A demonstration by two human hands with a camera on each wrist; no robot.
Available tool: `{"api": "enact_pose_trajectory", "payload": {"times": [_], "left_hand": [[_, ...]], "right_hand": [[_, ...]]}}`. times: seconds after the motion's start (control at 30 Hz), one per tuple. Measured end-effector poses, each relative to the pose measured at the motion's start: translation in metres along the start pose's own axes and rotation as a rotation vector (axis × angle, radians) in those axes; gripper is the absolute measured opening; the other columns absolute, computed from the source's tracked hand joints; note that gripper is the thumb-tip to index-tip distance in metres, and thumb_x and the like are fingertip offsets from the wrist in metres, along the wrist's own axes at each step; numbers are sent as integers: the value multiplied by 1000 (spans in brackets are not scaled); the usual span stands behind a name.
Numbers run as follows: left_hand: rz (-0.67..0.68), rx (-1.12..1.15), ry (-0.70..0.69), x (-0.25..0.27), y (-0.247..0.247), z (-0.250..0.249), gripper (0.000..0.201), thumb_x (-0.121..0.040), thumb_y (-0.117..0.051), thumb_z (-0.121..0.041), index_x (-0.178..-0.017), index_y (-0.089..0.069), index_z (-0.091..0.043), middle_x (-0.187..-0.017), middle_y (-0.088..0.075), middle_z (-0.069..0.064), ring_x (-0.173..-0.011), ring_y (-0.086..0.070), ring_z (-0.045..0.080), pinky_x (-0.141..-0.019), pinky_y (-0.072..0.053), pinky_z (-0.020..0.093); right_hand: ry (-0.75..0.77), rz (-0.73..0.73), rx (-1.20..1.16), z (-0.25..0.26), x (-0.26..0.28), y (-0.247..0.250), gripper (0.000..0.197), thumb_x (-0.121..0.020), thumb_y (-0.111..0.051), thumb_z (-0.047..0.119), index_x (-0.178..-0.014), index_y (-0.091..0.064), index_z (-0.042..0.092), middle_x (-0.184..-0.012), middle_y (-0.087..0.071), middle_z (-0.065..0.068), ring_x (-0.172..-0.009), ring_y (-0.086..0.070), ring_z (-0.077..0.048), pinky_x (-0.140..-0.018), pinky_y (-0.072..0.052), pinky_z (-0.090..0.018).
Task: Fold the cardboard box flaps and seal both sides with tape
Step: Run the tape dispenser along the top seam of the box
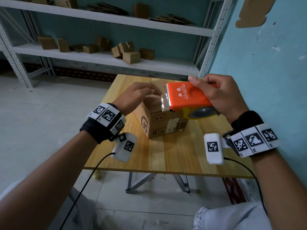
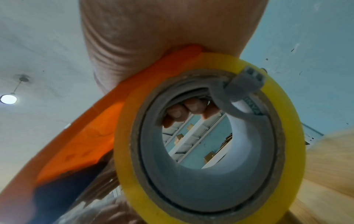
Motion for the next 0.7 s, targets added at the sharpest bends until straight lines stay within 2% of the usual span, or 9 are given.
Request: {"api": "enact_pose_trajectory", "payload": {"times": [0.07,0.17,0.27,0.37,0.43,0.5,0.6,0.63,0.7], "left_hand": [[-56,32,-40,1,3,-10,31,-96,-37,-20,-91,-67,-13,-91,-68,-6,-88,-62,6,-77,-43,21],[-118,63,4,4,3,-11,40,-104,-32,-27,-83,-65,-14,-74,-67,-8,-66,-60,3,-57,-43,11],[-107,80,91,6,-5,-4,44,-104,-30,-34,-96,-63,-7,-71,-64,-5,-52,-55,-1,-46,-39,9],[-140,33,142,6,-10,2,46,-104,-30,-37,-102,-64,-5,-70,-62,-5,-47,-53,-3,-47,-40,9],[-219,-63,90,6,-4,-1,43,-104,-31,-36,-102,-65,-9,-76,-64,-5,-59,-59,1,-57,-43,16],[-273,-336,1,6,2,-7,37,-102,-34,-33,-102,-65,-13,-91,-65,-2,-83,-59,12,-70,-40,25],[-147,-697,-20,4,-9,6,44,-95,-29,-42,-119,-62,-25,-129,-55,-3,-121,-43,21,-96,-37,38],[-107,-701,-9,3,-12,13,45,-95,-29,-43,-123,-60,-27,-135,-52,-4,-126,-40,21,-101,-36,42],[-69,-644,-22,3,-14,15,36,-99,-37,-32,-127,-58,-24,-138,-51,-3,-126,-42,20,-101,-37,36]], "right_hand": [[0,0,19,1,-1,-3,50,-83,-65,60,-67,-59,13,-68,-63,-1,-65,-60,-11,-62,-45,-25],[5,-11,31,4,-2,-4,54,-82,-65,62,-69,-61,10,-70,-65,-4,-66,-61,-11,-63,-47,-26],[6,-16,41,7,-1,-4,53,-82,-65,62,-68,-60,11,-67,-63,-1,-64,-59,-8,-62,-44,-23],[22,-12,66,11,0,-8,51,-83,-64,61,-71,-62,12,-70,-64,1,-67,-61,-7,-62,-45,-20],[23,-14,84,12,0,-10,49,-84,-63,61,-71,-62,13,-72,-65,1,-69,-62,-7,-62,-45,-20],[12,-23,86,11,0,-7,49,-84,-62,62,-70,-61,15,-71,-65,1,-69,-63,-8,-63,-46,-21],[-3,-46,77,8,-1,1,50,-83,-62,64,-72,-61,15,-74,-66,0,-72,-64,-12,-65,-49,-26],[-6,-50,77,8,-1,3,49,-84,-61,64,-72,-61,16,-75,-67,0,-73,-65,-13,-66,-49,-26],[-11,-53,77,7,-1,6,50,-84,-61,64,-74,-62,14,-77,-67,-1,-75,-66,-14,-67,-51,-29]]}}
Point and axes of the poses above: each hand's wrist, its own x-axis away from the middle knuckle, its own y-axis out of the back of the hand, z = x × y, the point moved 10 cm from there along -x, towards the middle knuckle
